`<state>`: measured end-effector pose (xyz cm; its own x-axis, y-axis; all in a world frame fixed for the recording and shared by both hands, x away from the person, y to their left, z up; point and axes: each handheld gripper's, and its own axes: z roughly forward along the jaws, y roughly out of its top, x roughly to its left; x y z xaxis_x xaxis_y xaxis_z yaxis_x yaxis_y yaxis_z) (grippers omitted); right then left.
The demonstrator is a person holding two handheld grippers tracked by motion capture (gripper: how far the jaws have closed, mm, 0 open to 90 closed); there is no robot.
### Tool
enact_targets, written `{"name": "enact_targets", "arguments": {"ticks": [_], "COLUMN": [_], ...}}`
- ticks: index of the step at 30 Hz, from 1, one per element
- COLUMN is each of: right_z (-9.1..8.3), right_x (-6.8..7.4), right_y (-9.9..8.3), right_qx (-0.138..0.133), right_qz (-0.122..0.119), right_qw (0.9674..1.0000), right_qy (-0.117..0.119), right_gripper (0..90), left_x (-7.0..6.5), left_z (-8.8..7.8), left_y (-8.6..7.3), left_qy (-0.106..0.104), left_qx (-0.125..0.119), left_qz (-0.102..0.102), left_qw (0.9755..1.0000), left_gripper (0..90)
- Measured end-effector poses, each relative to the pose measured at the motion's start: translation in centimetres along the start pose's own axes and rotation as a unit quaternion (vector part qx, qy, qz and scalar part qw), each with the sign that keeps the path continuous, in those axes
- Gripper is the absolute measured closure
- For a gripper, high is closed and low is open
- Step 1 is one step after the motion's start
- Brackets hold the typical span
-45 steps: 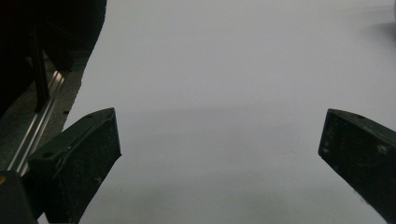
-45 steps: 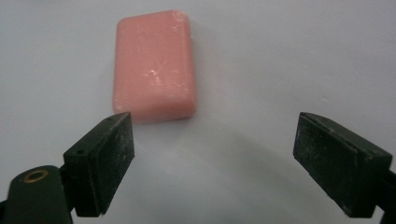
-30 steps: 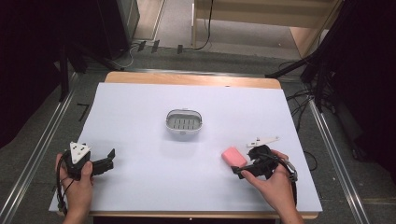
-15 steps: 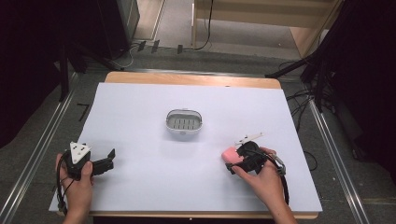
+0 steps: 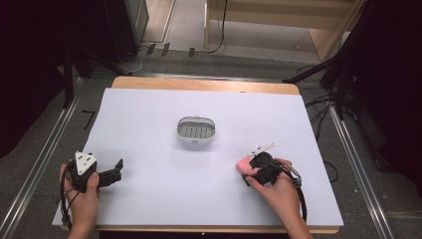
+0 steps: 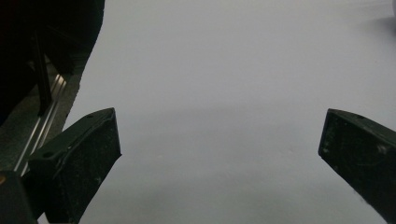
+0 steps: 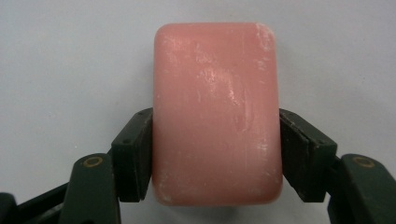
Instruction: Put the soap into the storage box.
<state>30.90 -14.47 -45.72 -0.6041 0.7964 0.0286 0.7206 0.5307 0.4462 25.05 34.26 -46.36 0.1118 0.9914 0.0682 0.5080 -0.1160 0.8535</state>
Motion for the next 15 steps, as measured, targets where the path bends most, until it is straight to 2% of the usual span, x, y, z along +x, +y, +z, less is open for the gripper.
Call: {"name": "enact_targets", "arguments": {"ticks": [4, 7, 12, 15], "right_z": [0.02, -0.02, -0.07, -0.12], "right_x": [-0.21, -0.31, -0.04, 0.06], "right_y": [-0.05, 0.04, 0.32, 0.44], "right_qx": [-0.002, 0.002, 0.008, 0.007], "right_qz": [-0.006, -0.008, -0.024, -0.044], "right_qw": [0.9999, 0.9999, 0.9997, 0.999], "right_qy": [0.01, 0.009, 0.003, -0.003], "right_gripper": [36.0, 37.4, 38.7, 38.7], "left_x": [-0.03, -0.03, -0.05, -0.04], "left_z": [0.02, 0.01, 0.02, 0.04], "left_y": [0.0, 0.0, 0.0, 0.0], "left_qy": [0.0, 0.0, 0.0, 0.0], "left_qx": [0.0, 0.0, 0.001, 0.001], "left_qz": [0.002, 0.001, 0.003, 0.003], "left_qw": [1.0, 1.0, 1.0, 1.0], "left_gripper": [0.0, 0.0, 0.0, 0.0]}}
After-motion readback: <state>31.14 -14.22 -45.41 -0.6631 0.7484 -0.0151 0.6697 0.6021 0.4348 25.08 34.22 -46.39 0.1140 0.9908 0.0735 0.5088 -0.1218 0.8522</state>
